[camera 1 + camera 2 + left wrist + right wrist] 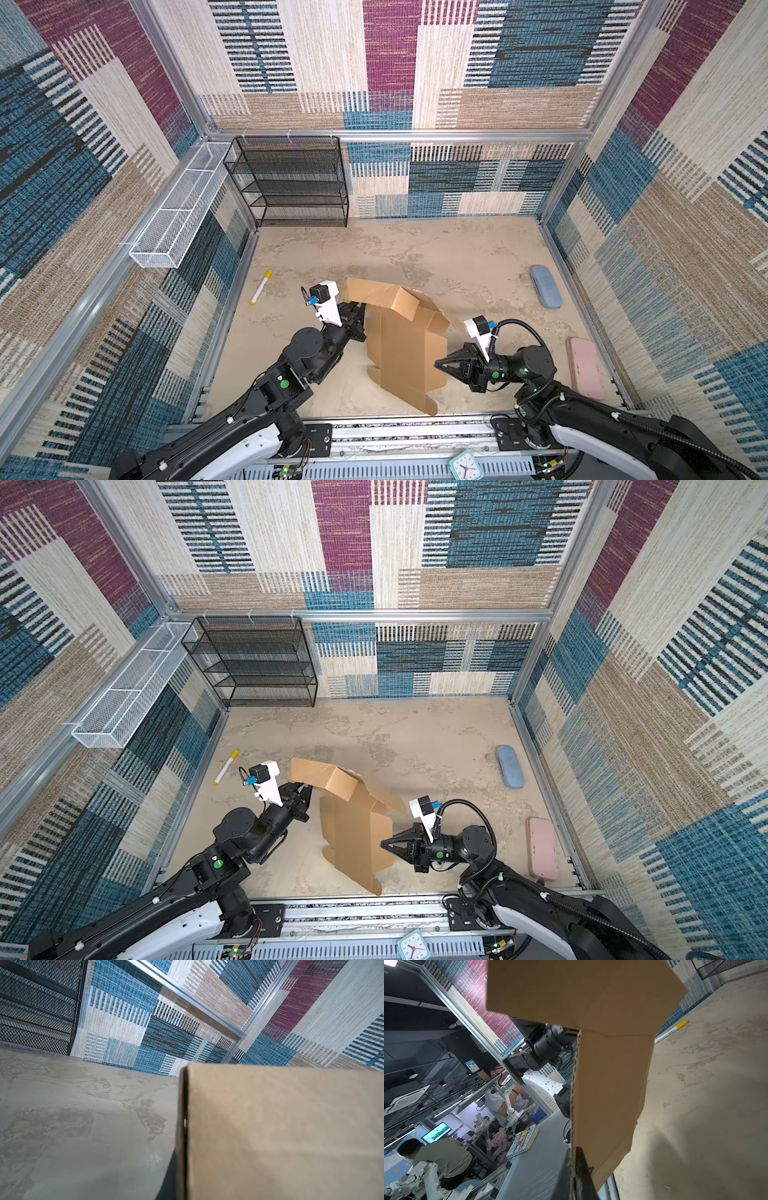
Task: Fold the paper box
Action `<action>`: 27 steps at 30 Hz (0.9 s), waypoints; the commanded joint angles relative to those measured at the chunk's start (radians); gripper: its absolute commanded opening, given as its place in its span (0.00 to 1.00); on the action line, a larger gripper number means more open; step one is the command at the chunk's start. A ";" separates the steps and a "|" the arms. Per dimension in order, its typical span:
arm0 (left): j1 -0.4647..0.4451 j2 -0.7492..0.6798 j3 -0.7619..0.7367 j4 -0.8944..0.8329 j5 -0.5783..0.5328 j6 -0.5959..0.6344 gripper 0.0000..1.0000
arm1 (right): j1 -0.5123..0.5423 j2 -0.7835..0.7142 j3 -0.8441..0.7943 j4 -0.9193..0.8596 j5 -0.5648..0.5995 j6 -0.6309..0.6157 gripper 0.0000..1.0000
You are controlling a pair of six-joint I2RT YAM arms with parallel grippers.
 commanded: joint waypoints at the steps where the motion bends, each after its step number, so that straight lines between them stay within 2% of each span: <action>1: -0.003 0.008 -0.004 0.036 0.137 -0.035 0.00 | 0.001 -0.031 0.013 -0.054 0.058 -0.015 0.00; 3: -0.004 0.010 0.002 0.007 0.117 -0.031 0.00 | 0.001 -0.101 0.040 -0.191 0.084 -0.046 0.02; 7: -0.003 0.011 0.040 -0.104 0.080 0.003 0.00 | 0.001 -0.310 0.080 -0.477 0.208 -0.101 0.31; 8: -0.002 0.012 0.046 -0.123 0.076 0.008 0.00 | 0.001 -0.348 0.085 -0.521 0.228 -0.107 0.34; 12: -0.002 0.041 0.110 -0.254 0.055 0.049 0.00 | 0.000 -0.448 0.121 -0.682 0.279 -0.125 0.45; 15: -0.002 0.062 0.129 -0.322 0.016 0.050 0.00 | -0.001 -0.476 0.158 -0.798 0.347 -0.141 0.46; 20: -0.002 0.113 0.168 -0.434 -0.084 0.022 0.00 | -0.001 -0.469 0.156 -0.794 0.372 -0.103 0.51; 24: -0.004 0.165 0.202 -0.529 -0.181 0.007 0.00 | -0.001 -0.472 0.069 -0.669 0.412 0.046 0.51; 27: -0.005 0.191 0.180 -0.534 -0.255 -0.014 0.00 | -0.001 -0.456 -0.011 -0.569 0.437 0.159 0.50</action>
